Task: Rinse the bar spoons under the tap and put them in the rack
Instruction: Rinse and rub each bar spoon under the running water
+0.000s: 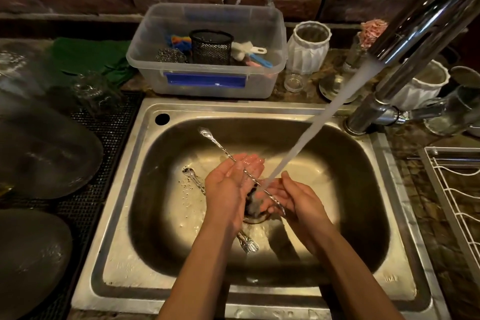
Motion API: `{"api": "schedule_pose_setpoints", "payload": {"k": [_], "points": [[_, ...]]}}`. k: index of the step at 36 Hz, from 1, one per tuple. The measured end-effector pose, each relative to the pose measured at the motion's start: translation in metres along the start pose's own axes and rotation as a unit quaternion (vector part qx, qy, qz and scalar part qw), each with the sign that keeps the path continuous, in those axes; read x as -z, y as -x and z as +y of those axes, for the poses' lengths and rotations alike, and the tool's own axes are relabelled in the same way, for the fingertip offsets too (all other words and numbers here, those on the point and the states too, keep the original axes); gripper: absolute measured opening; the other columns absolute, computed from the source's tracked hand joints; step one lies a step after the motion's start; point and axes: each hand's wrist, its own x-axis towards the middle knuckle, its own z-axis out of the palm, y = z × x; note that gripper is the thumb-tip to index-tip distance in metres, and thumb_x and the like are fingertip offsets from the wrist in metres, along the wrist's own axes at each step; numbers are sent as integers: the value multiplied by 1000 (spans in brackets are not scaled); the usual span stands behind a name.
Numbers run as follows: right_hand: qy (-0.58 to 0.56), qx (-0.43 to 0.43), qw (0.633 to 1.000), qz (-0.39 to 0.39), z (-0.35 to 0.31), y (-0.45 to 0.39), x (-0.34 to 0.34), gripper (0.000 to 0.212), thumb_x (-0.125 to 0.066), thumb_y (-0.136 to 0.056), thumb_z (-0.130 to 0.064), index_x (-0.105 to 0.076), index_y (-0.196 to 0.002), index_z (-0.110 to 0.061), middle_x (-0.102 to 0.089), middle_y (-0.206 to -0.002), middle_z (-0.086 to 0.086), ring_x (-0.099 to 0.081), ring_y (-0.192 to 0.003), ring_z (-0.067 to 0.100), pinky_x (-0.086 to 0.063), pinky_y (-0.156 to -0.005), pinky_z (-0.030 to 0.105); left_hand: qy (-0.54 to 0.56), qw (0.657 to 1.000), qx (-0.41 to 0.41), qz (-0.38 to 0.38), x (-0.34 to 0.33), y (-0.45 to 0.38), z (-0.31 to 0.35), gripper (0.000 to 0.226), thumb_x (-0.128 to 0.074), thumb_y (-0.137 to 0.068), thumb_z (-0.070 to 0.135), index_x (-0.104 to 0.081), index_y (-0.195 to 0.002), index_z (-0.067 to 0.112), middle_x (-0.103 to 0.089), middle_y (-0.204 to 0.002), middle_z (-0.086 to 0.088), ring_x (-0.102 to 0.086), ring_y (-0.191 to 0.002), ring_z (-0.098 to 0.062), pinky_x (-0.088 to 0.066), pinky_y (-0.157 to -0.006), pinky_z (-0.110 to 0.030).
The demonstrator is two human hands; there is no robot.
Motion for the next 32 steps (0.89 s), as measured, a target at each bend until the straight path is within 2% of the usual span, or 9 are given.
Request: {"api": "schedule_pose_setpoints", "payload": {"k": [7,11,14,19,24,28,32], "points": [[-4,-5,1000,-9,-6,-5,-10,48,-37,-104,-36,-74,-101,-5,-76,-96,23,-70,-71,22,-47,-71,33,-15,1000,-19,9,-3,-8,14,21,-45,-101,-2,-58,-116,-7,-71,-113,-24,-73,-101,-32,-60,-87,-34],[-25,-13,999,-23,-10,-12,-15,53,-36,-103,-39,-70,-109,1,-74,-98,25,-67,-73,27,-48,-69,32,-13,1000,-24,10,-5,-11,23,22,-45,-101,-2,-58,-117,-7,-71,-113,-24,-73,-102,-32,-59,-91,-37],[-33,-15,999,-34,-12,-15,-18,54,-35,-103,-39,-68,-113,2,-73,-98,26,-64,-75,30,-47,-73,36,-22,999,-34,12,-6,-13,29,21,-46,-101,-2,-60,-116,-4,-72,-111,-22,-73,-102,-31,-58,-92,-37],[-66,-25,995,-63,-14,-18,-23,59,-40,-98,-48,-67,-114,1,-72,-103,26,-66,-68,24,-51,-61,27,-22,998,-51,18,-3,-15,36,19,-49,-99,-3,-60,-114,-3,-74,-108,-20,-74,-100,-30,-60,-85,-33],[-71,-47,993,-82,-12,-19,-25,64,-41,-94,-56,-68,-116,-3,-73,-102,21,-64,-64,25,-51,-74,35,-20,998,-62,27,-2,-18,40,19,-57,-94,-4,-61,-112,-4,-76,-102,-19,-75,-97,-31,-61,-80,-31],[-97,-68,989,-90,-14,-19,-25,66,-45,-89,-58,-67,-116,-1,-73,-102,24,-58,-54,23,-55,-63,31,-30,996,-75,35,0,-20,40,19,-62,-90,-4,-63,-109,-5,-76,-99,-19,-75,-93,-32,-61,-77,-30],[-106,-68,987,-98,-14,-19,-28,72,-46,-85,-61,-66,-116,1,-72,-101,26,-53,-53,24,-45,-71,38,-37,995,-83,41,2,-21,39,17,-63,-90,-3,-64,-107,-2,-76,-98,-19,-76,-92,-31,-61,-77,-30]]}}
